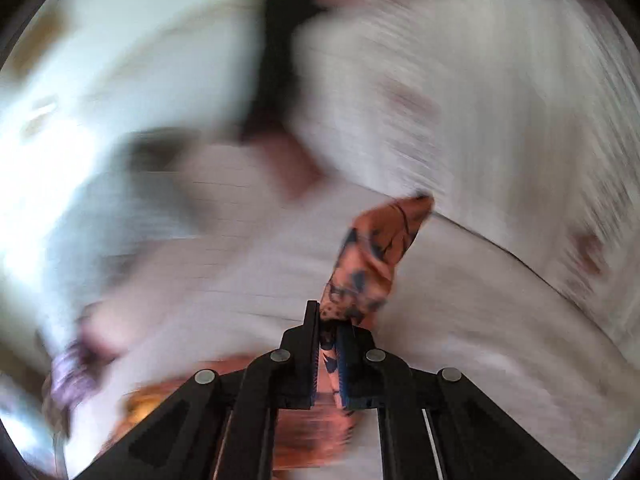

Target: Fold small clothes

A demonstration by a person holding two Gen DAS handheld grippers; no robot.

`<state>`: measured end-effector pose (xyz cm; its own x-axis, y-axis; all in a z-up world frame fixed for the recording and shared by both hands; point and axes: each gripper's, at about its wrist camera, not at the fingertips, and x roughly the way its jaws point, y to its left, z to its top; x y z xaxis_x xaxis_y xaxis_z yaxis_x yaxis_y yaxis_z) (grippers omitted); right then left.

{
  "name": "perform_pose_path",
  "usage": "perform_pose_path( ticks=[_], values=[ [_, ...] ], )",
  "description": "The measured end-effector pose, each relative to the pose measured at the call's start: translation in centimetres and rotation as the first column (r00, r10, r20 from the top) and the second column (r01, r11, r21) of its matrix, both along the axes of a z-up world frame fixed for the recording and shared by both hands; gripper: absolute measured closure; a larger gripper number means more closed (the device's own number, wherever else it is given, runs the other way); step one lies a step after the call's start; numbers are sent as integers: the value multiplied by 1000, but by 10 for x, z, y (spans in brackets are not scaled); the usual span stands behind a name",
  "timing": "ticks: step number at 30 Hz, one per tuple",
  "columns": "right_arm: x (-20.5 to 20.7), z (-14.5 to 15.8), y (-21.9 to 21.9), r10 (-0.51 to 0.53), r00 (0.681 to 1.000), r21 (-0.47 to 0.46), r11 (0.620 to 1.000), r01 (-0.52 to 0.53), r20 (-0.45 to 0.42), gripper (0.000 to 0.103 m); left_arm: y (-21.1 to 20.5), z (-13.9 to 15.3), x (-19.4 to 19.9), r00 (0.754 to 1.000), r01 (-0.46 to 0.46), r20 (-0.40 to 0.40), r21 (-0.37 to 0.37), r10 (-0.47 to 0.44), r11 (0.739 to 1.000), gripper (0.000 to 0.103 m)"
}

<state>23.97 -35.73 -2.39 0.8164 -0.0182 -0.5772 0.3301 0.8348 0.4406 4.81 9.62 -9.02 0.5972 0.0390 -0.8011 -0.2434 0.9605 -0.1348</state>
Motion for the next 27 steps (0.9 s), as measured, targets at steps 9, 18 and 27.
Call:
perform_pose_path(
  ticks=[9,18,27],
  values=[
    [-14,49,244,465,854,57,870,-489,234,90,46,5,-18,996,-83,37,-16,84,996,0],
    [-18,-123,305,633,766,267,761,-591,-109,3,49,18,0,997,-53,62,-42,55,998,0],
    [-69,-125,212,516,852,174,850,-497,-90,2,-2,19,125,991,132,38,-282,-126,950,0]
  ],
)
